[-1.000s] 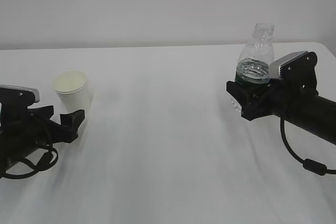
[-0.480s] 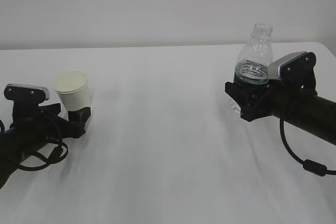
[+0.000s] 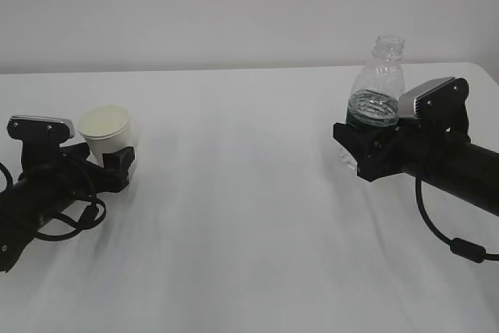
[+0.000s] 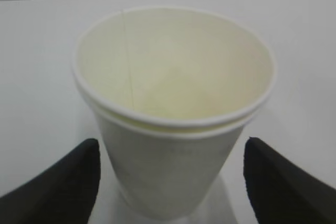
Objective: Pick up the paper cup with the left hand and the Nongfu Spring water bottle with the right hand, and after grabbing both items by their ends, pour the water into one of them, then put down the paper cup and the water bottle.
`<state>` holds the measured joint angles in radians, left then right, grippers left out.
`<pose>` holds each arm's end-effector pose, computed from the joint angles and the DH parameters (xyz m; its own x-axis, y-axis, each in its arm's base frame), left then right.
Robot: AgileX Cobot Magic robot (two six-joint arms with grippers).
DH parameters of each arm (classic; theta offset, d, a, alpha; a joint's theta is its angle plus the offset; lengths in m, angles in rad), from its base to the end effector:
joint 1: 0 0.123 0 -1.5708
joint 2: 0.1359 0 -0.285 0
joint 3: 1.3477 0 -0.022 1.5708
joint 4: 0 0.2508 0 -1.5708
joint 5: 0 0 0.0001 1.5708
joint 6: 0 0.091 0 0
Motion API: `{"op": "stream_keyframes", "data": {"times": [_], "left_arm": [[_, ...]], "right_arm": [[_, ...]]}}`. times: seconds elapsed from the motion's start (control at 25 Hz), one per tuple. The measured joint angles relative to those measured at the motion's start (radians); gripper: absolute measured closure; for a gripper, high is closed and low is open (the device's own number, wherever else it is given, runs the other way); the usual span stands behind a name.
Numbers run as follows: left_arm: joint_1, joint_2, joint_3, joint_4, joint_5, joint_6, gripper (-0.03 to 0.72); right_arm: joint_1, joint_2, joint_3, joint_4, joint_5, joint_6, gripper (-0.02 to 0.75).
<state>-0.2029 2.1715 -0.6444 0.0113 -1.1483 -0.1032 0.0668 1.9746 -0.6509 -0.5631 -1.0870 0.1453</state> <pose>0.3261 -0.0680 0.0621 -0.3010 -0.0385 -0.9528 0.1824 0.9784 -0.0972 0.3242 0.0648 0.1201 -0.1447 -0.1332 -0.9805 -0.5444 0.8382 -0.0335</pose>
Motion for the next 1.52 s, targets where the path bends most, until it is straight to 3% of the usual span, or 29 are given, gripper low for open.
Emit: {"op": "stream_keyframes", "data": {"times": [0.92,1.52], "left_arm": [[0.0,0.067,-0.107,-0.011,0.0,0.003,0.081],[0.0,0.067,-0.107,-0.001,-0.002,0.007,0.211]], "right_arm": [[0.0,0.0,0.0,-0.021,0.0,0.019,0.264],[0.0,0.0,0.0,-0.021,0.0,0.02,0.264]]}}
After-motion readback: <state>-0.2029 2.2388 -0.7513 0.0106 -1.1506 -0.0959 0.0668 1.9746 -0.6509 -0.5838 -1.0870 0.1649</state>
